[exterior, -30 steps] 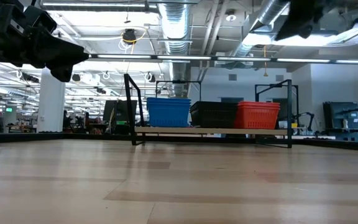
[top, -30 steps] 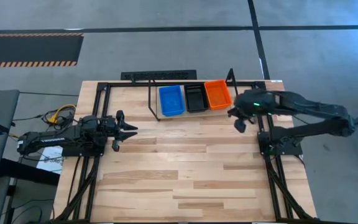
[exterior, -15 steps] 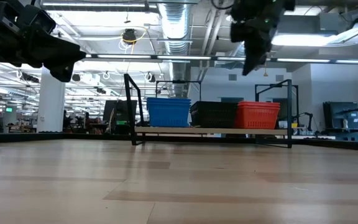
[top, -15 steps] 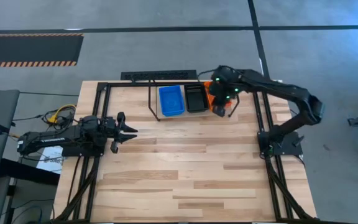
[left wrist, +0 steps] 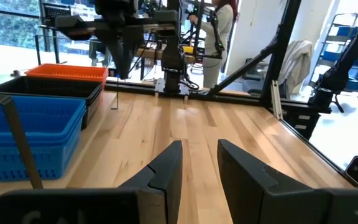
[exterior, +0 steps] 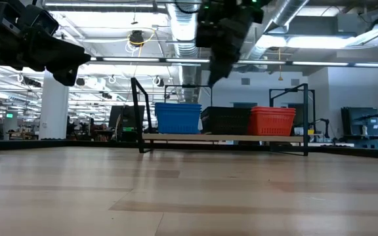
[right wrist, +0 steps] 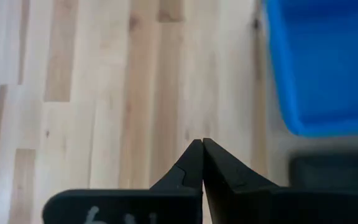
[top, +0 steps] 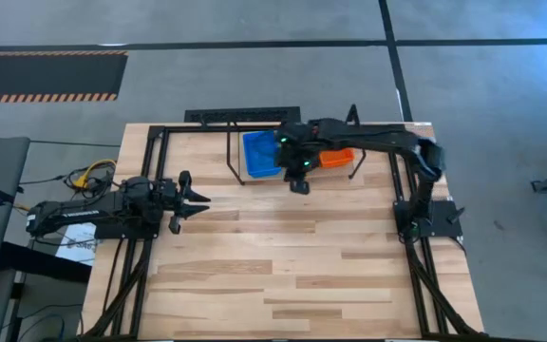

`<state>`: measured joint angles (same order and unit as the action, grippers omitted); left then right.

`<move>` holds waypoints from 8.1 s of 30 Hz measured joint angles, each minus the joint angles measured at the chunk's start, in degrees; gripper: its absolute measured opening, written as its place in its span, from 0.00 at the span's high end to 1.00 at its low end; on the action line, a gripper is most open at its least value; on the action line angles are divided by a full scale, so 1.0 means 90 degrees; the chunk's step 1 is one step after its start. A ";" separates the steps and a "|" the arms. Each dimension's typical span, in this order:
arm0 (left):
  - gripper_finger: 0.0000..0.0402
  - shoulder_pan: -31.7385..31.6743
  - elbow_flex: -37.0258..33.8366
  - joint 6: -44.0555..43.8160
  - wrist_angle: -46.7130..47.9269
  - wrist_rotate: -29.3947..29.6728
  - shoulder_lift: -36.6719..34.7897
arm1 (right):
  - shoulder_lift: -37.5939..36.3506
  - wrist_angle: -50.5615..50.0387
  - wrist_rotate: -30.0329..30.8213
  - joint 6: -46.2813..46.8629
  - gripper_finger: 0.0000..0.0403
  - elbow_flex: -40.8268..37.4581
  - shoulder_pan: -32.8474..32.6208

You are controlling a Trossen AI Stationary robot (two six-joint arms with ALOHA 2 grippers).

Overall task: Stack baskets on shelf by color
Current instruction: Adjust the bins on the shelf

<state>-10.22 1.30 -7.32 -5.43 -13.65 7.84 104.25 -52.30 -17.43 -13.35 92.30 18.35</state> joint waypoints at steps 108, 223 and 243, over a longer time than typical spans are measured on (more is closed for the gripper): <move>0.78 0.0000 0.0002 -0.0040 0.0213 0.0053 0.0001 | 0.1747 -0.0010 0.1776 -0.1868 0.93 0.2327 -0.0135; 0.78 0.0002 0.0002 0.0191 0.0182 -0.0534 0.0000 | 0.1668 -0.2625 0.0950 -0.1008 0.93 0.1574 -0.0956; 0.78 0.0002 0.0002 0.0235 0.0187 -0.0454 0.0002 | 0.1666 -0.1998 0.0942 -0.1787 0.93 0.1266 -0.0082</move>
<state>-10.20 1.32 -5.21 -3.75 -17.74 7.86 119.24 -70.28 -8.95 -29.43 103.70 17.62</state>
